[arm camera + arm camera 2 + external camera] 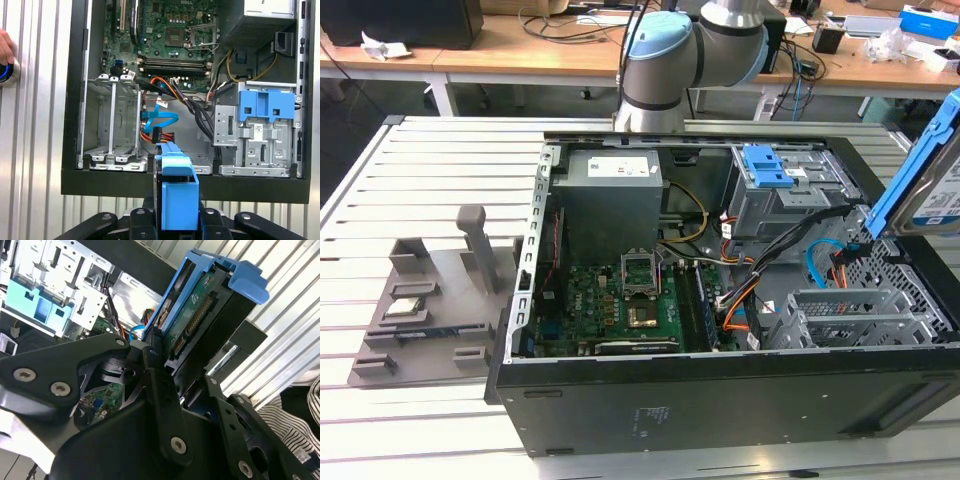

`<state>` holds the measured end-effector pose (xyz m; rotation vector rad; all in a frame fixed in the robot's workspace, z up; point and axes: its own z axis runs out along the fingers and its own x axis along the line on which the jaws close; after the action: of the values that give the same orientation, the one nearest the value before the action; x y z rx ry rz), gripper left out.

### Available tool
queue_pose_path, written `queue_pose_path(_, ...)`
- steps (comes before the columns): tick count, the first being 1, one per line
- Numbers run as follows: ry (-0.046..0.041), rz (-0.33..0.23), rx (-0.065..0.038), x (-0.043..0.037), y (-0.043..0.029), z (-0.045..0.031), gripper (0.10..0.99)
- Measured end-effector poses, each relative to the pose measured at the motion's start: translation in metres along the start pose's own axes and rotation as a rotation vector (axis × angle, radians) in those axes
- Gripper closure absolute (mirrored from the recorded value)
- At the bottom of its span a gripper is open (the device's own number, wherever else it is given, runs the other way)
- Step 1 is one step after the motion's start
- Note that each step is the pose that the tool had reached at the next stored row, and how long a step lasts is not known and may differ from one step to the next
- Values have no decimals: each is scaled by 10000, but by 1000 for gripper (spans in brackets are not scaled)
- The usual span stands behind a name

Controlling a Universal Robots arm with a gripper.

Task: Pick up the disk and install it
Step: 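Pick up the disk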

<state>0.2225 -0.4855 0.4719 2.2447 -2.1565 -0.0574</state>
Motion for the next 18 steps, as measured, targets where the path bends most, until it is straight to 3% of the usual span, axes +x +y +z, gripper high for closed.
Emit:
queue_pose_path(7, 0, -6, 1, 152, 6, 5, 725)
queue_pose_path(15, 1, -15, 0, 418, 24, 14, 725)
queue_pose_path(18, -1, -18, 0, 493, 170, 26, 725)
